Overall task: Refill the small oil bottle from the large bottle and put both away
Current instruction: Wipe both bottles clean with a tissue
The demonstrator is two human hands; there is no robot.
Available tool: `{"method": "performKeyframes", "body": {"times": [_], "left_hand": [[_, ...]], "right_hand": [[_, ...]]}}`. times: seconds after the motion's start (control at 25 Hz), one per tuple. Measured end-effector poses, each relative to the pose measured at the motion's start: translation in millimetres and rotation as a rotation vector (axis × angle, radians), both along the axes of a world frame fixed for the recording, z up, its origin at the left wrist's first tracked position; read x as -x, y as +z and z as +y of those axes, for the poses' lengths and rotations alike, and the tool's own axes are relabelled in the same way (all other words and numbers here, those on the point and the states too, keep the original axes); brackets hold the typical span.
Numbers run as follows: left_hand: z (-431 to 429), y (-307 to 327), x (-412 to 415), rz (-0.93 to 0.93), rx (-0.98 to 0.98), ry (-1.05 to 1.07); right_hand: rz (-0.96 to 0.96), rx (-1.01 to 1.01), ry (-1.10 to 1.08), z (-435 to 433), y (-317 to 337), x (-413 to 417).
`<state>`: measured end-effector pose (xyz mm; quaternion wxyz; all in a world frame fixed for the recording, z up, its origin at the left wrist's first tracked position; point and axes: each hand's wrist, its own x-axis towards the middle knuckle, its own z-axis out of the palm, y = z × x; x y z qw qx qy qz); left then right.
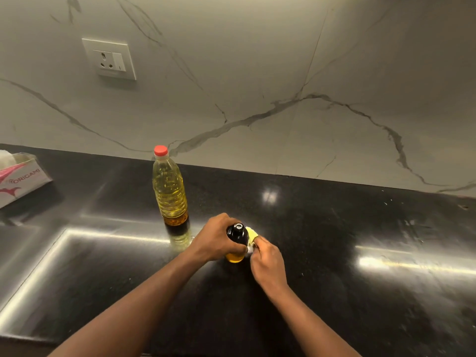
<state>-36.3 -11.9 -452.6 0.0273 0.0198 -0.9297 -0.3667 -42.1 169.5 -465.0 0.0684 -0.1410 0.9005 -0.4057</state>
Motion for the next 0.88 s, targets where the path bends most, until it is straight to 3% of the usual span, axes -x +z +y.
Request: {"method": "performKeyframes", "body": {"times": [0.12,0.28,0.44,0.52,0.64,0.8,0.88], "left_hand": [[2.0,3.4,-1.1,-0.02,0.015,0.009],[2.2,0.4,-2.7,-0.037,-0.003,0.032],[3.3,3.5,-1.5,-0.015,0.004,0.018],[3.1,3.4,-1.7,-0.03,0.004,0.02],[1.5,0.4,-2.7,-0.054,-0.011,0.034],[2.3,2.9,-2.2,-0.033,-0.006,0.018],[-2.1,5.6,0.3,-0.072,-0.01,-0.016]], "right_hand": [[-0.102,-0.192,0.008,-2.8,-9.1,-1.8],[-0.062,-0.357,0.143,6.3,-25.8,-19.3],[-0.183,-0.074,0.001,-12.0,-4.9,4.3],[-0.179,-0.111,0.098,-8.2,-6.3,3.4],[-0.106,-0.367,0.27,12.1,-28.0,0.1],[-0.183,-0.06,0.076,1.3,-19.4,0.5],[-0.242,-0.068,0.04,-5.0,-14.4,2.4]]}}
